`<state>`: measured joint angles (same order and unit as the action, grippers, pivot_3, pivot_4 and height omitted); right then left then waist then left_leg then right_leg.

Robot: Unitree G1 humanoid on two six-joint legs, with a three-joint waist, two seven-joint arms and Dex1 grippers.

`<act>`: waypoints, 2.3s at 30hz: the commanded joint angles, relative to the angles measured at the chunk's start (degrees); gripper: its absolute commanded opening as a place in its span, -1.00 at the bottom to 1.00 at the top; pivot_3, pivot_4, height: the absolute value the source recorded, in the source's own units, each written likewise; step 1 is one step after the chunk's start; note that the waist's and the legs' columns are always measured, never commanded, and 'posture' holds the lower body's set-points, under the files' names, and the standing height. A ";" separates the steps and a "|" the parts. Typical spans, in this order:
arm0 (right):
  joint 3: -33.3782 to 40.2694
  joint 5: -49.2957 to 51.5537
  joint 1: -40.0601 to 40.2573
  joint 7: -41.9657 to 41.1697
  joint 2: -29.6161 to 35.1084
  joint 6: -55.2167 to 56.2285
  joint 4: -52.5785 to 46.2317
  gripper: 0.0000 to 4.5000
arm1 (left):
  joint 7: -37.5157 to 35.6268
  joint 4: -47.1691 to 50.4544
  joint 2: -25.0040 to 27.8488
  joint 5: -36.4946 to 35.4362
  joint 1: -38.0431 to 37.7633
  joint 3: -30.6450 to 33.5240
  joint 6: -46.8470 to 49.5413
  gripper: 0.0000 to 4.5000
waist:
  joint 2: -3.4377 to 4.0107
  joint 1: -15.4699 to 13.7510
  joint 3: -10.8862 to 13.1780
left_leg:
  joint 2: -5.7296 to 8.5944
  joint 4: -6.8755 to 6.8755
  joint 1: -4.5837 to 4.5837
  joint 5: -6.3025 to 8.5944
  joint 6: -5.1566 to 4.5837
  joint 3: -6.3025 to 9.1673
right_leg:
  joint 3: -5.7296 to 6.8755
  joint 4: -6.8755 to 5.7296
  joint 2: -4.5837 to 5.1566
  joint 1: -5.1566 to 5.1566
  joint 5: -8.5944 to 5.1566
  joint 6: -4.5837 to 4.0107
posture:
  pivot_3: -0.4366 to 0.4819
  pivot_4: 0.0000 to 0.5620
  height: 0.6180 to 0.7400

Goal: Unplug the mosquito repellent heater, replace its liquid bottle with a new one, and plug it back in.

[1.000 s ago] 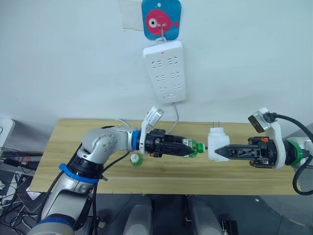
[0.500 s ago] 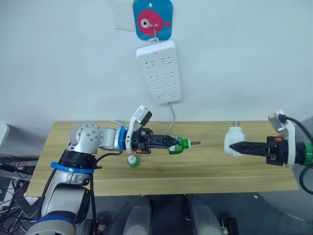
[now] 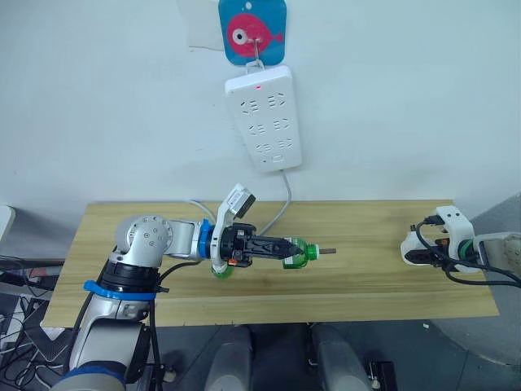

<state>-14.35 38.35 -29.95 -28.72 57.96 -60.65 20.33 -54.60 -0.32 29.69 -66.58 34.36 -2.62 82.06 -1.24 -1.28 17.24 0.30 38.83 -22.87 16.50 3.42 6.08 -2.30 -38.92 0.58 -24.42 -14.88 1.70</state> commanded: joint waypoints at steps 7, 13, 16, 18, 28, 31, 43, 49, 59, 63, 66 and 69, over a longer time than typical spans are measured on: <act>-0.29 -12.77 -6.25 -9.93 -4.98 1.05 14.07 0.32 | -0.88 2.90 0.86 -0.15 -1.41 1.23 -0.40 0.00 | -0.26 -0.17 0.56 | 0.03 0.02 0.00 0.04 -0.07 0.01 | 0.02 0.00 0.09 0.03 0.01 -0.01 | 0.41 0.17 1.00; 1.19 -17.50 -7.66 -13.21 -6.25 2.09 17.13 0.78 | -0.96 3.33 1.10 -0.19 -1.90 1.15 -0.25 0.00 | -0.28 -0.17 0.58 | 0.04 0.03 0.03 0.04 -0.08 0.03 | 0.04 -0.01 0.16 0.07 0.01 -0.01 | 0.41 0.16 1.00; 2.26 -18.68 -7.48 -14.73 -6.09 1.66 16.49 0.99 | -1.35 3.57 1.37 -0.12 -2.33 1.05 -0.30 0.00 | -0.18 -0.17 0.68 | 0.05 0.03 0.02 0.04 -0.07 0.01 | 0.02 -0.03 0.19 0.04 0.01 -0.01 | 0.40 0.14 1.00; 3.13 -19.08 -6.97 -15.33 -5.83 0.75 15.29 0.99 | -1.65 3.74 1.55 -0.01 -2.67 0.98 -0.40 0.00 | -0.17 -0.16 0.68 | 0.05 0.02 0.01 0.03 -0.06 0.00 | 0.02 -0.02 0.27 0.04 0.00 0.00 | 0.38 0.11 1.00; 16.23 -12.43 6.11 -18.39 4.31 -16.62 -8.97 0.99 | -5.64 2.31 2.35 1.94 -1.65 0.05 -1.63 0.00 | -0.12 -0.23 0.65 | 0.10 0.00 -0.05 -0.08 0.15 0.04 | 0.07 -0.01 0.51 0.04 -0.09 0.15 | 0.32 -0.05 1.00; 26.97 -7.56 12.48 -18.96 6.63 -24.22 -19.97 0.99 | -6.79 1.52 2.81 2.48 -1.09 0.26 -2.06 0.00 | -0.11 -0.26 0.62 | 0.13 0.00 -0.06 -0.09 0.15 0.04 | 0.07 -0.01 0.57 0.06 -0.10 0.19 | 0.34 -0.08 1.00; 48.40 74.65 53.21 33.80 -20.95 19.65 -70.36 0.99 | 7.27 -2.85 -8.88 -3.02 -0.43 10.81 0.34 0.00 | -0.12 -0.39 0.54 | -0.04 -0.08 -0.26 0.05 -0.13 0.17 | 0.34 -0.02 0.85 0.15 -0.39 0.32 | 0.17 0.00 1.00; 27.49 73.14 41.62 60.15 -26.31 37.24 -80.12 0.99 | 17.60 -3.71 -16.40 -7.15 0.37 15.00 2.27 0.00 | -0.44 2.12 0.42 | 0.19 0.08 0.05 -0.16 -0.16 -0.43 | -0.24 0.24 1.04 0.26 -0.06 1.17 | 0.12 0.00 1.00; 13.40 63.00 32.71 65.25 -30.38 40.65 -77.15 0.99 | 26.11 -4.30 -21.45 -11.82 1.36 16.95 2.47 0.00 | -0.39 1.44 0.39 | 0.09 -0.06 -0.08 -0.56 0.15 -0.12 | 0.06 0.09 0.69 0.20 0.16 0.84 | 0.12 0.03 1.00; 11.86 60.92 31.34 65.99 -32.04 41.95 -75.66 0.99 | 27.33 -3.73 -21.35 -13.19 1.05 16.71 2.62 0.00 | -0.39 1.44 0.39 | 0.14 -0.05 -0.06 -0.55 0.12 -0.16 | -0.01 0.10 0.75 0.19 0.17 0.83 | 0.14 0.05 1.00; 10.54 59.83 30.07 67.06 -34.46 43.27 -74.97 0.99 | 28.69 -3.31 -21.32 -14.62 0.58 16.73 2.60 0.00 | -0.39 1.44 0.39 | 0.10 -0.05 -0.05 -0.54 0.05 -0.18 | 0.05 0.05 0.72 0.19 0.17 0.83 | 0.15 0.07 1.00; 9.69 59.00 29.98 67.23 -35.32 43.41 -74.82 0.92 | 29.90 -2.96 -21.17 -15.89 0.11 16.49 2.43 0.00 | -0.39 1.44 0.39 | 0.07 -0.06 -0.05 -0.45 -0.10 -0.15 | 0.06 0.04 0.69 0.18 0.17 0.83 | 0.15 0.07 1.00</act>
<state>-4.19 97.74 -0.01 38.54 22.66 -17.89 -53.48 -25.02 -5.13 8.69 -80.20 34.78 13.91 84.50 -1.63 0.15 17.63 0.38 38.77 -22.92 16.05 3.33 5.94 -2.25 -38.87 1.28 -24.24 -14.71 2.53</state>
